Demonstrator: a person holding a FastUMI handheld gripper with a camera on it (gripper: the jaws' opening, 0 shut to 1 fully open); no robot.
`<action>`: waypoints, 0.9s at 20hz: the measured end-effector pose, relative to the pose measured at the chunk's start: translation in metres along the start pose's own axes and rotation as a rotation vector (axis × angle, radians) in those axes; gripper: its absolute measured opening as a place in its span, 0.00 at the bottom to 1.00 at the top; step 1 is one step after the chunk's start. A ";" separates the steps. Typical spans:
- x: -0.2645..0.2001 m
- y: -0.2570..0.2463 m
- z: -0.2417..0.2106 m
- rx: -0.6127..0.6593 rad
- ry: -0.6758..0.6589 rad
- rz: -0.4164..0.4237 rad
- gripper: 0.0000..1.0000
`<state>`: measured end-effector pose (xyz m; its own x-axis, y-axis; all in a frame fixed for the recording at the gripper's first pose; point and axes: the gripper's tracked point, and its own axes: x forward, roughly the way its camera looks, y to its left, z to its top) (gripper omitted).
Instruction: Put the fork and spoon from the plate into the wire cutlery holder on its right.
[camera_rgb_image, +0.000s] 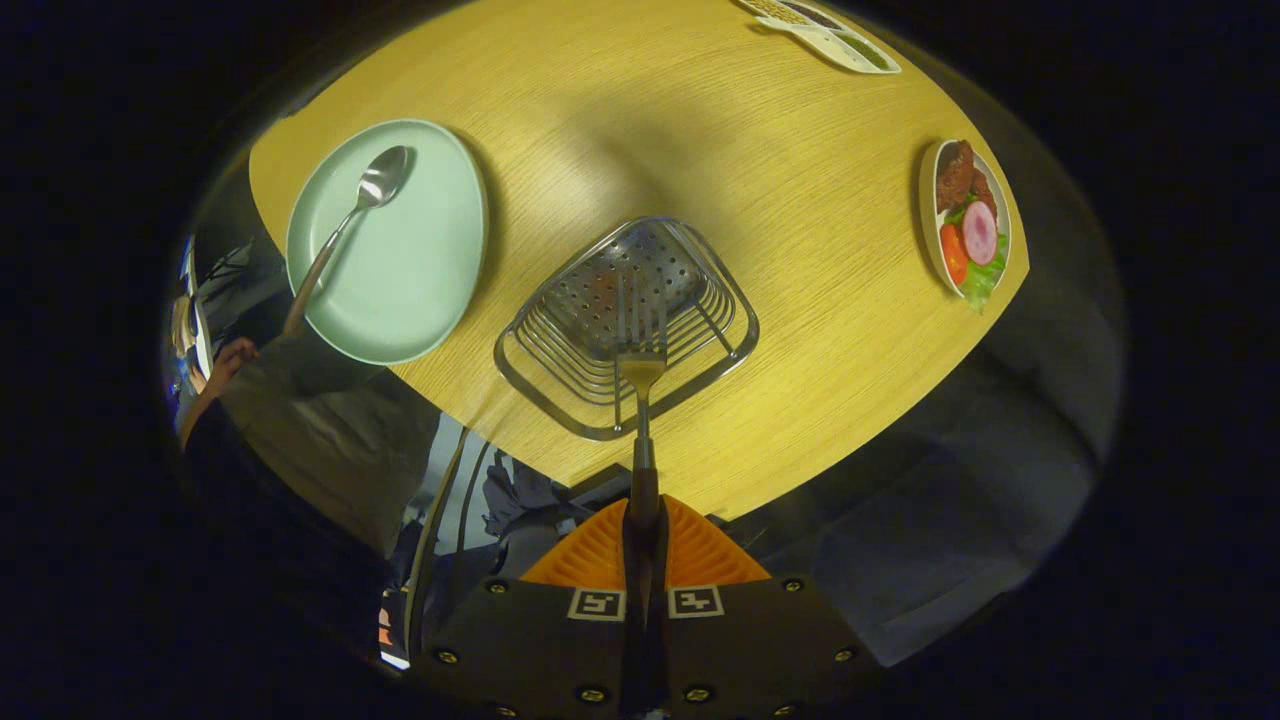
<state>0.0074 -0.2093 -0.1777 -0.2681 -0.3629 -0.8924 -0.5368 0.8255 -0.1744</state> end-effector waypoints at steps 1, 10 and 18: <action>0.001 0.000 0.003 0.003 0.015 -0.001 0.01; 0.001 0.002 0.023 0.021 0.055 0.029 0.11; -0.036 -0.003 0.023 0.194 -0.196 0.148 0.13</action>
<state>0.0374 -0.1885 -0.1544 -0.1627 -0.1578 -0.9740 -0.3360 0.9370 -0.0957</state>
